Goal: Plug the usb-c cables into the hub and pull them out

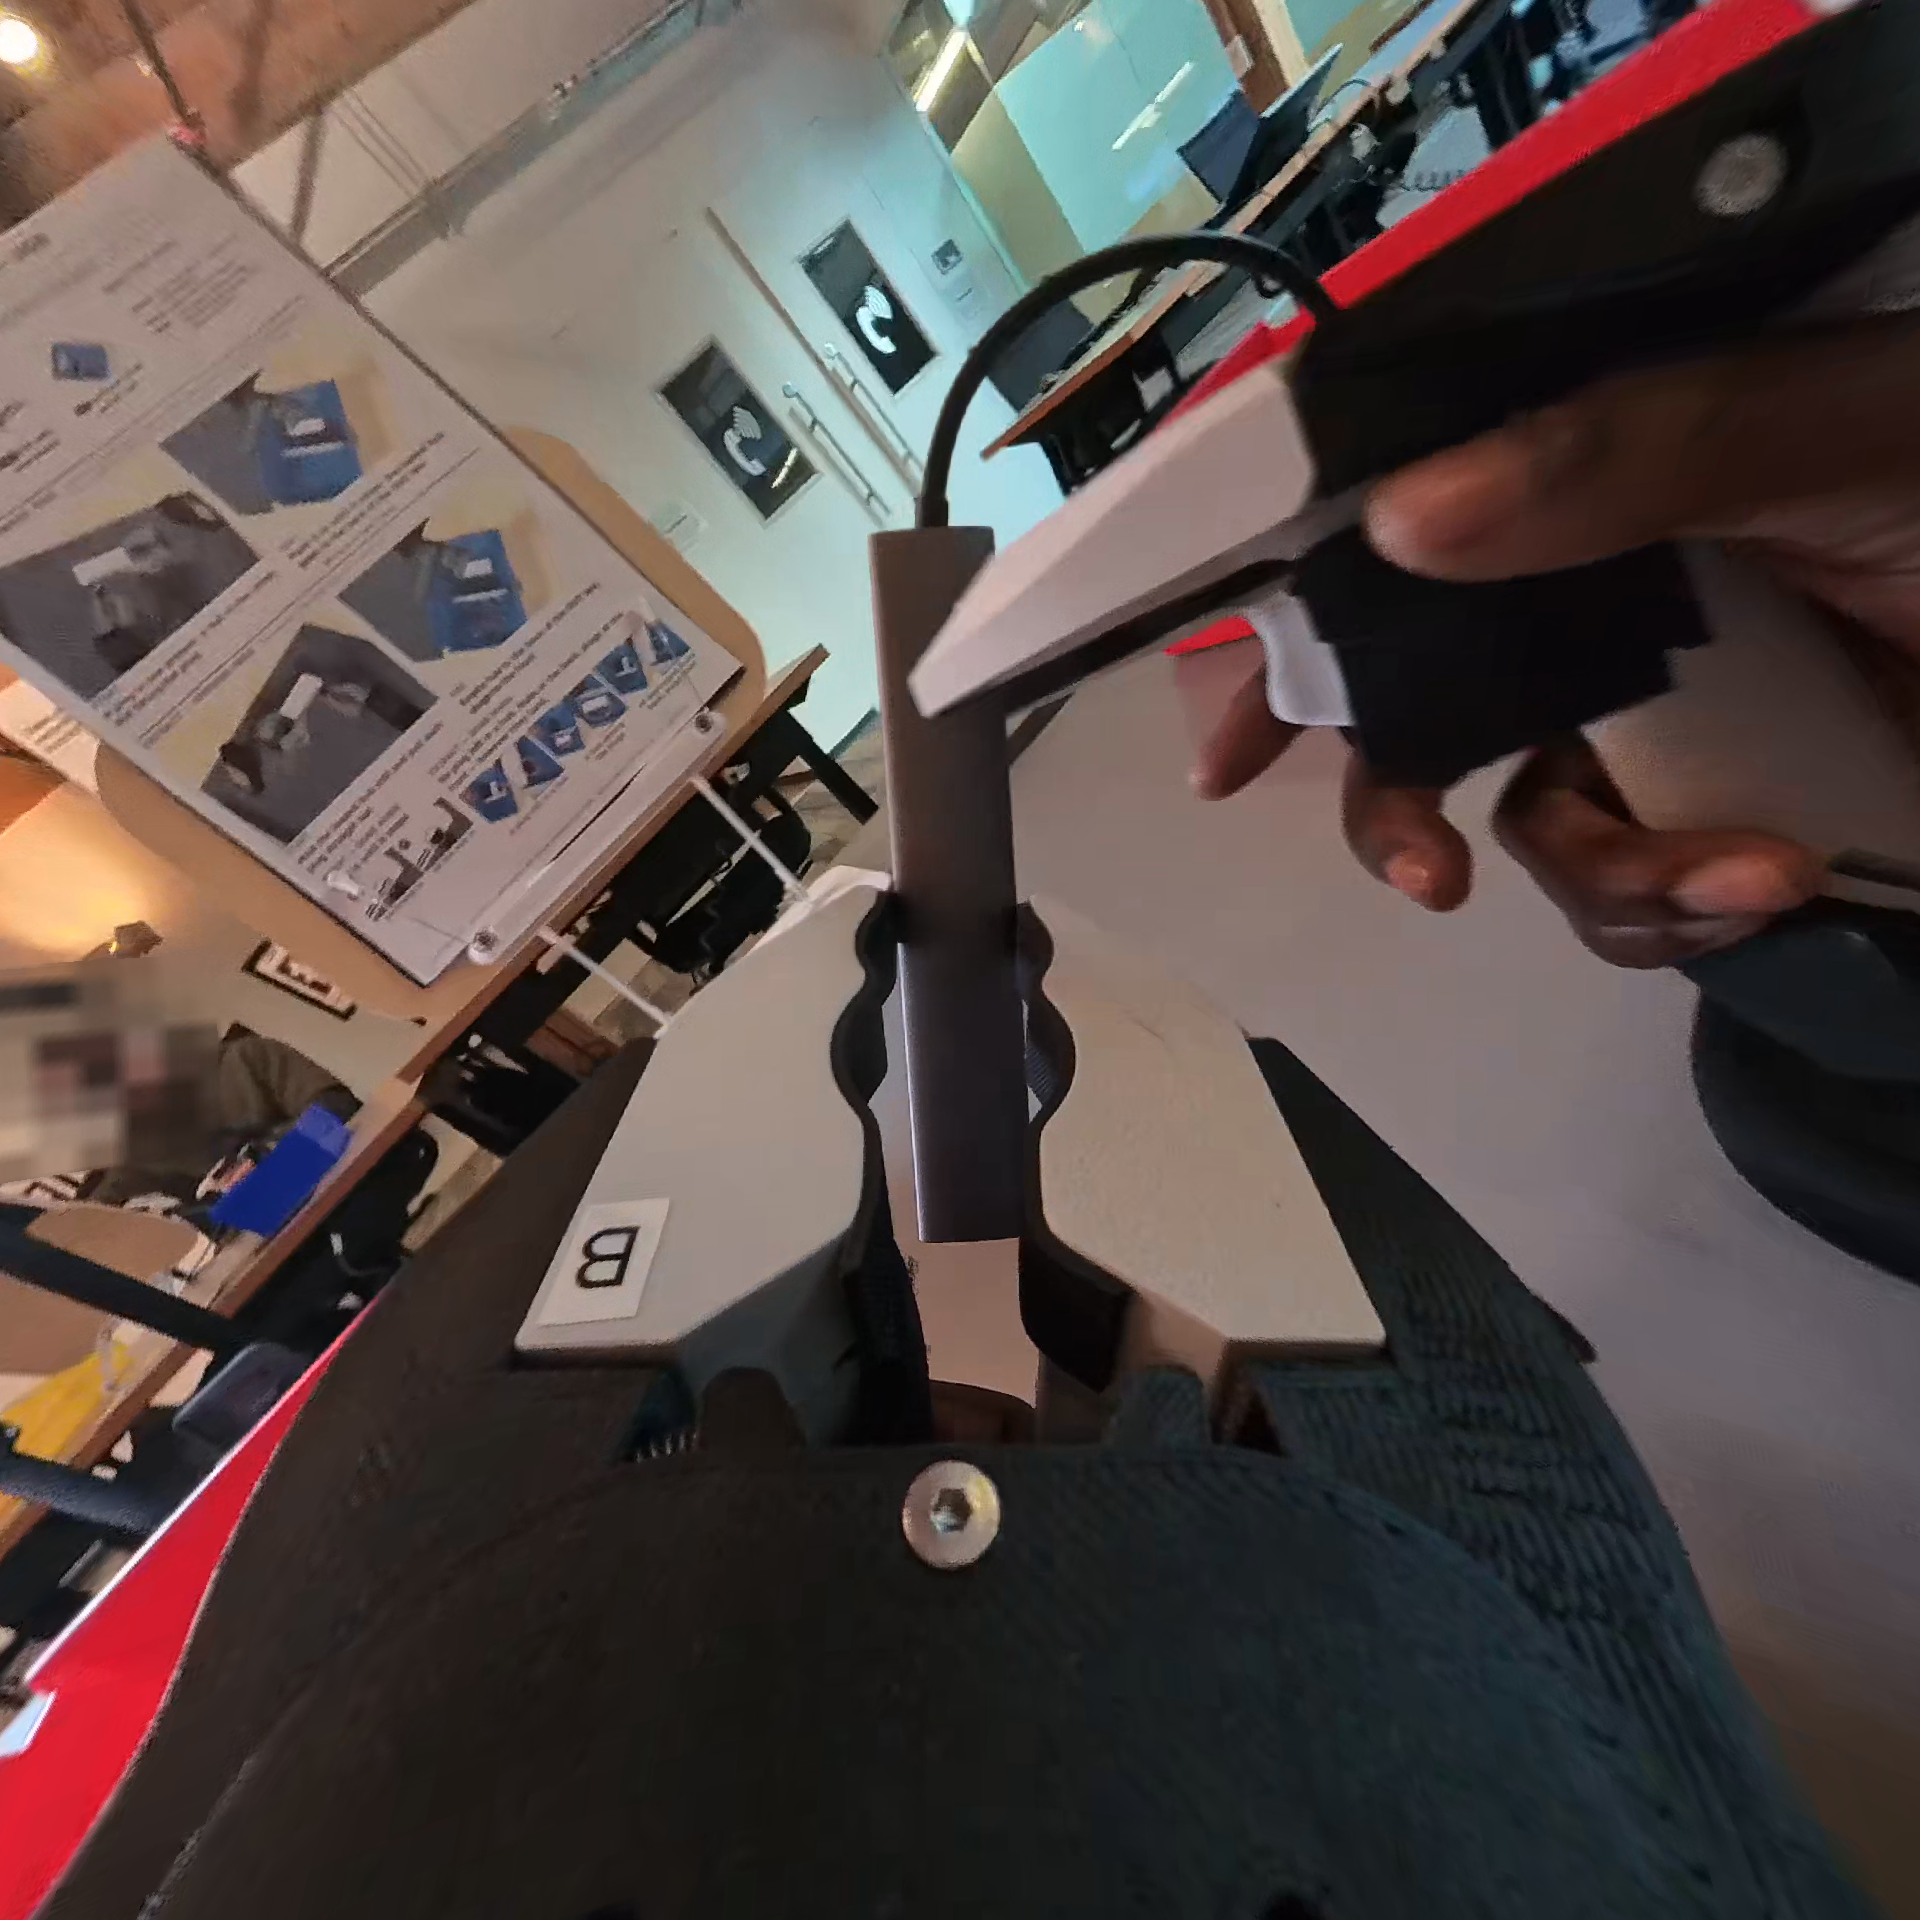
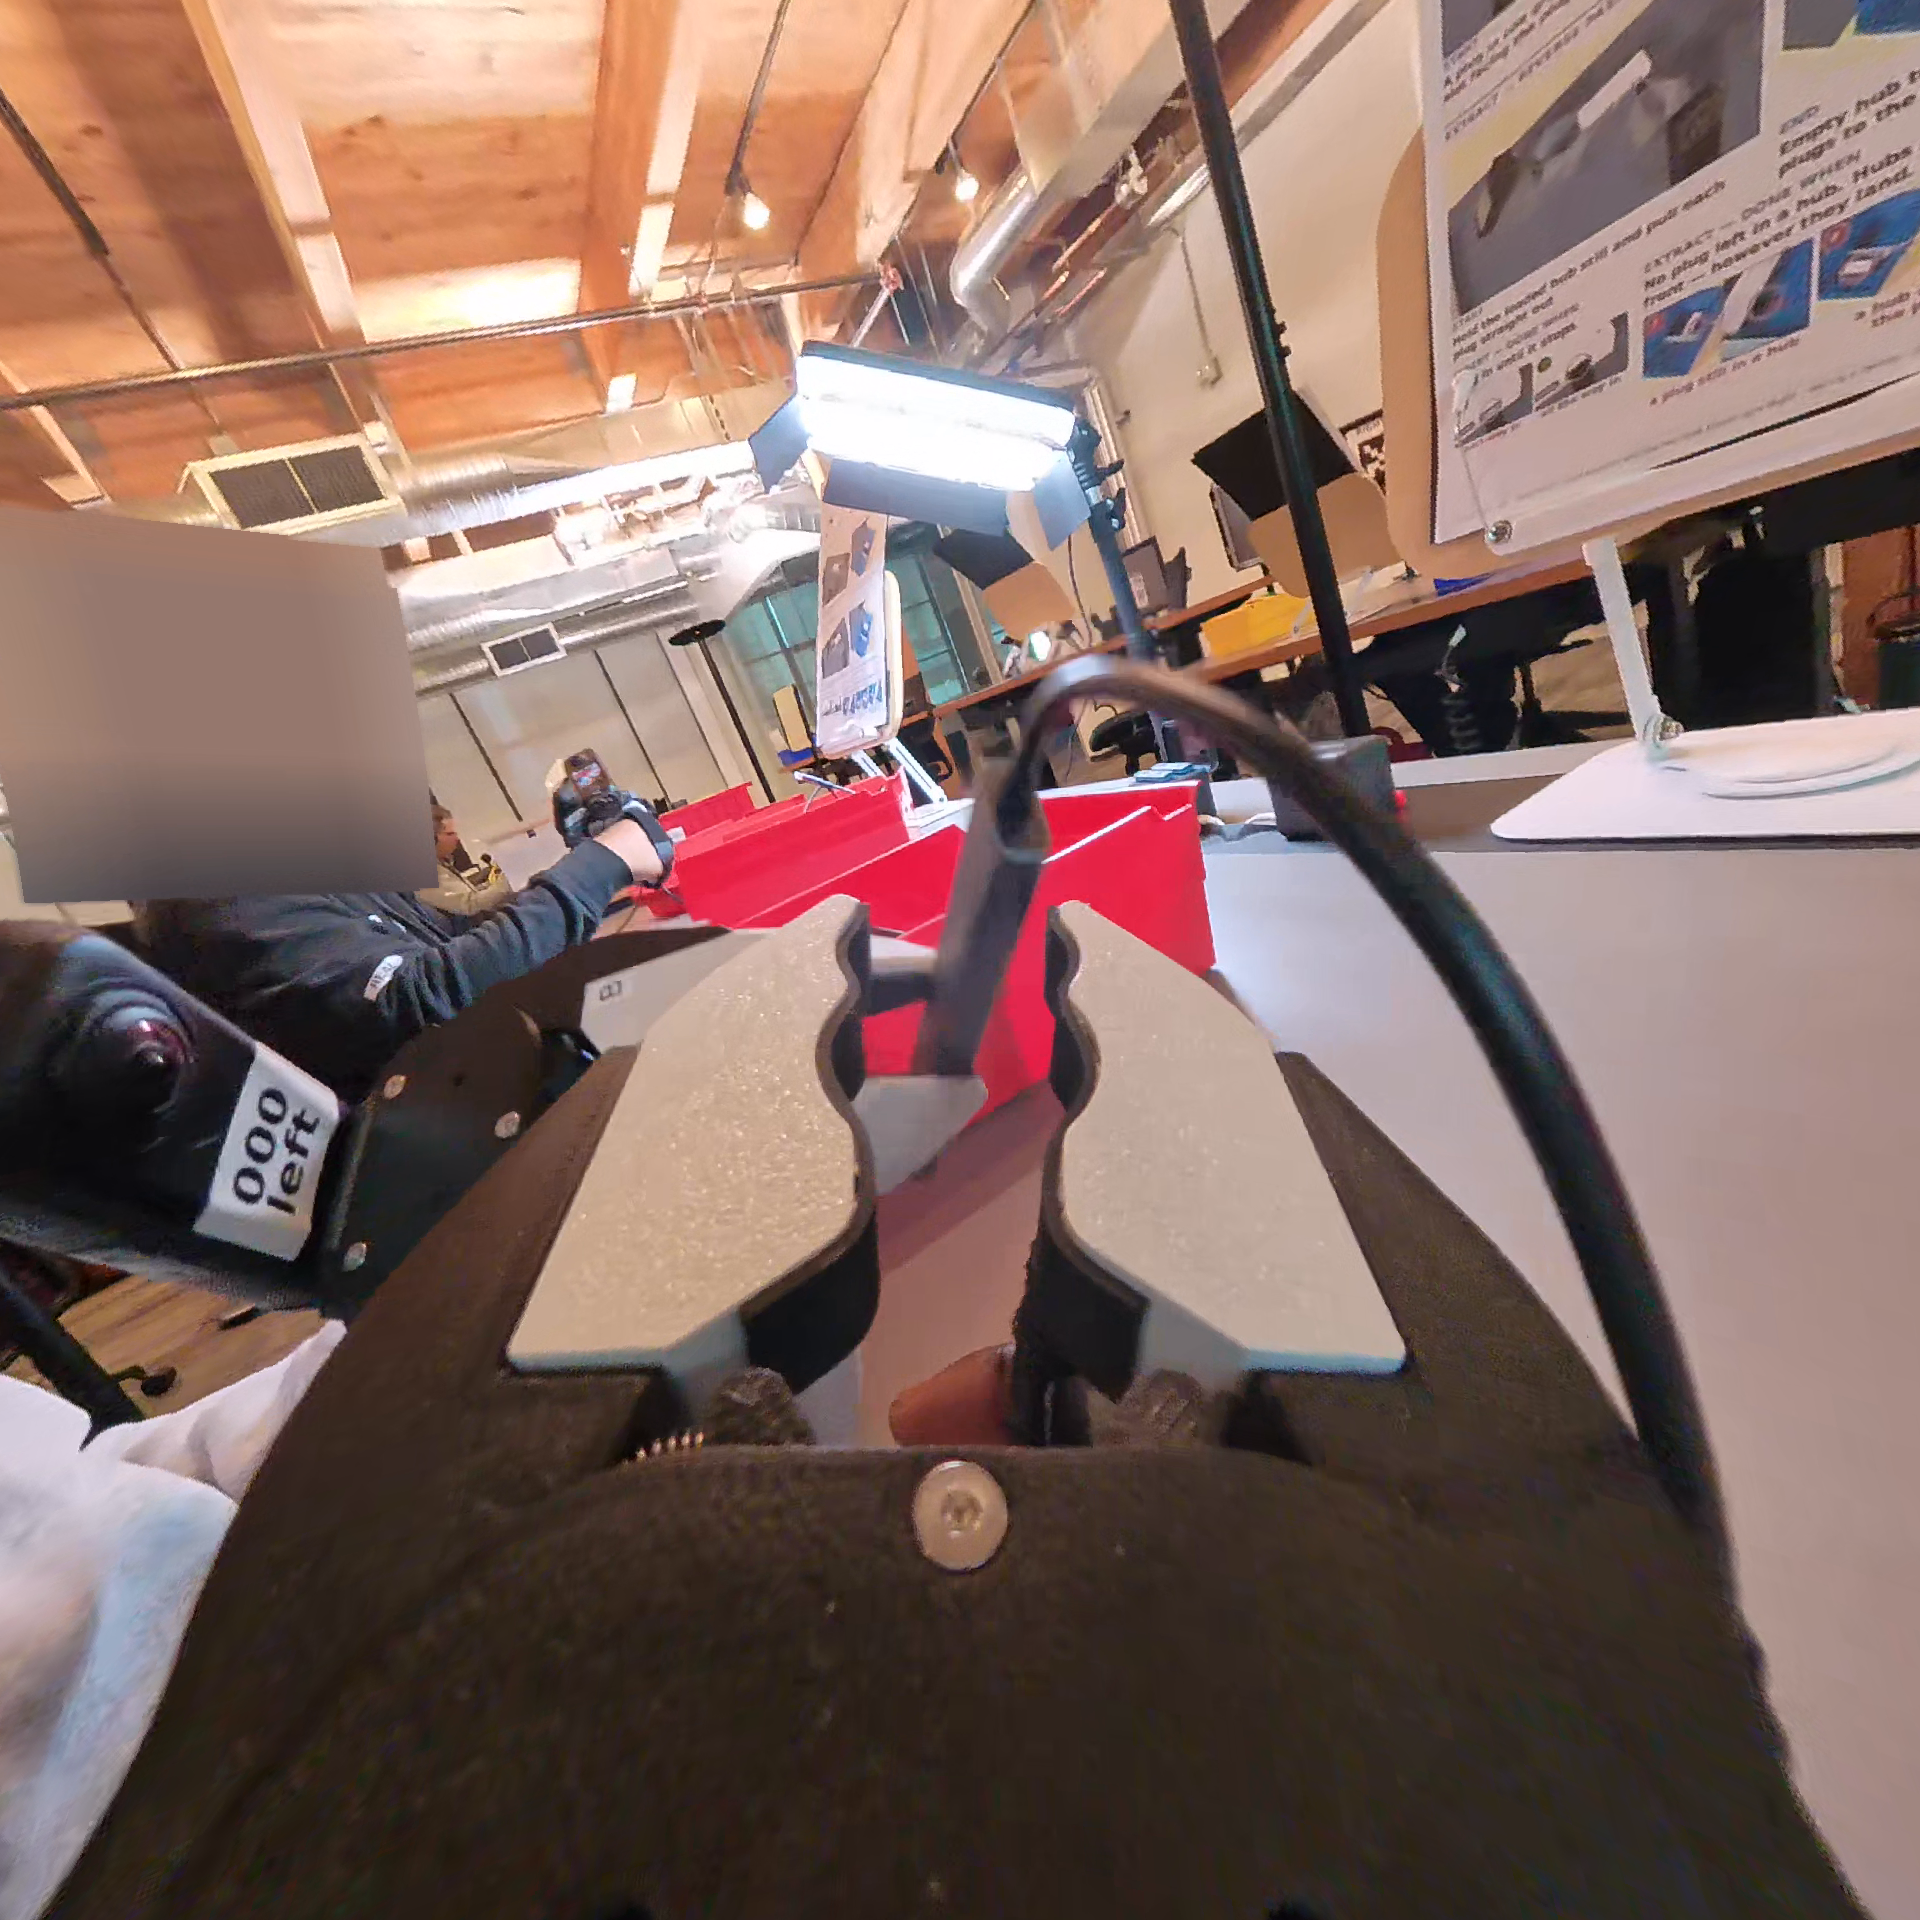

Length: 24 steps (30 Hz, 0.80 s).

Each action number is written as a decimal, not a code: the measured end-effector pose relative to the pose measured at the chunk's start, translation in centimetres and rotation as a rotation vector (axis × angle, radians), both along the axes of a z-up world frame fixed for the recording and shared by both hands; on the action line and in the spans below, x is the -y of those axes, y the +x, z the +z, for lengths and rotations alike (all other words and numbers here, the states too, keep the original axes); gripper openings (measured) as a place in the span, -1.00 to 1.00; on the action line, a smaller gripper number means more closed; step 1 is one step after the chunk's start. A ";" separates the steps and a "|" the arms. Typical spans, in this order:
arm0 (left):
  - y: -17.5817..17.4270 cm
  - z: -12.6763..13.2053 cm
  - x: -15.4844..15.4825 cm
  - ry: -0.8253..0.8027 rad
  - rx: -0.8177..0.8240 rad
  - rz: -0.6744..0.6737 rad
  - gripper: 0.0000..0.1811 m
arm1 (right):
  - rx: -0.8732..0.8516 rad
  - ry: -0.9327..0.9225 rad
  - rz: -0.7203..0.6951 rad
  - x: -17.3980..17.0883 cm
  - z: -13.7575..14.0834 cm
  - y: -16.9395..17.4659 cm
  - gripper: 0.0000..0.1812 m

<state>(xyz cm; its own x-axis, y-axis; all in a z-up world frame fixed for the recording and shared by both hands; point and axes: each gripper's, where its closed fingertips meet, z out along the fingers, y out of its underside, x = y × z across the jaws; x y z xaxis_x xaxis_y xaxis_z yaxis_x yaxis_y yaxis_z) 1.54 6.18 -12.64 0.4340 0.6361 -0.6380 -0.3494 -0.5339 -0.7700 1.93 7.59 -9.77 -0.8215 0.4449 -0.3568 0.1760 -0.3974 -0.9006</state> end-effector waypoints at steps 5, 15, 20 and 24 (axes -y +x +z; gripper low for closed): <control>1.3 0.0 -1.5 0.056 0.036 -0.144 -0.75 | -0.070 -0.035 0.027 -1.0 0.8 0.9 -0.90; 6.3 2.4 -1.5 0.662 0.752 -0.841 -0.54 | -0.241 -0.280 0.313 -2.1 4.1 5.3 -0.90; 5.8 3.0 -0.8 0.549 0.443 -0.713 -0.89 | -0.130 -0.248 0.274 -1.7 3.1 3.8 -0.79; 2.9 4.0 2.1 0.462 0.093 -0.387 -0.89 | -0.200 -0.027 0.427 0.4 1.3 6.5 -0.55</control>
<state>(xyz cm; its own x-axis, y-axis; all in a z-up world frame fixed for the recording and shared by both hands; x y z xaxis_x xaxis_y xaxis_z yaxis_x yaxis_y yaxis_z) 4.44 4.13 -8.61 0.7295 0.6231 -0.2822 -0.3719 0.0151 -0.9281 8.45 7.16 -8.47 -0.9827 0.0450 -0.1799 0.1530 -0.3513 -0.9237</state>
